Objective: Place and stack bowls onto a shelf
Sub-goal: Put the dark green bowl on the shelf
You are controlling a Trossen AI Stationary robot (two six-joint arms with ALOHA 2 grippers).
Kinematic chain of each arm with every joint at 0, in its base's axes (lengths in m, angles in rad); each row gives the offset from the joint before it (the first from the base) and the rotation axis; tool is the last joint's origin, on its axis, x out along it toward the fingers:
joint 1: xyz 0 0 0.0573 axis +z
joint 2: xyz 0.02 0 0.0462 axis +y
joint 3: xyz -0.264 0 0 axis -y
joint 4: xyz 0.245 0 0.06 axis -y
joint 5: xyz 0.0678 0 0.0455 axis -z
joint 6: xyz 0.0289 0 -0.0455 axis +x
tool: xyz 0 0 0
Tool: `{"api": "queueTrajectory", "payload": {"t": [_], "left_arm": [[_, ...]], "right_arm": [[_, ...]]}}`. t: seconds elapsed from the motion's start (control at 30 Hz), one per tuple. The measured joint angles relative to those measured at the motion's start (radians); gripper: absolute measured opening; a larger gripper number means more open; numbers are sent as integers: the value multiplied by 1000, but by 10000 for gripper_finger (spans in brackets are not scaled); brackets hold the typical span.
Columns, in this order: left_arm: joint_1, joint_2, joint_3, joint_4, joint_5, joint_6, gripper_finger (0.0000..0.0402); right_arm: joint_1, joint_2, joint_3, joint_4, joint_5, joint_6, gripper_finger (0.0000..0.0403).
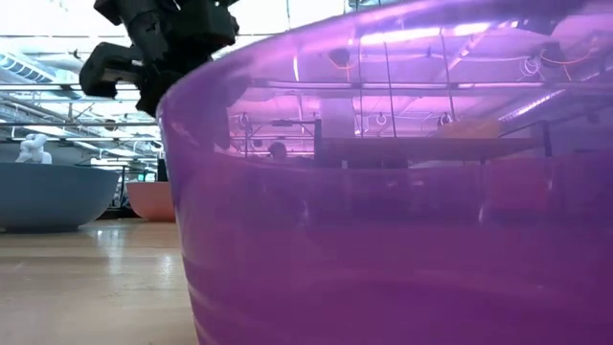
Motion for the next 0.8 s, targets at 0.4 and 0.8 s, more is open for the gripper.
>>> {"api": "queueTrajectory", "payload": {"t": [0.4,0.8], "left_arm": [[8,96,2,76,1,-18,118],[9,218,0,155,3,-74,117]], "right_arm": [[0,-1,0,0,0,0,89],[0,-4,0,0,0,11,89]]}}
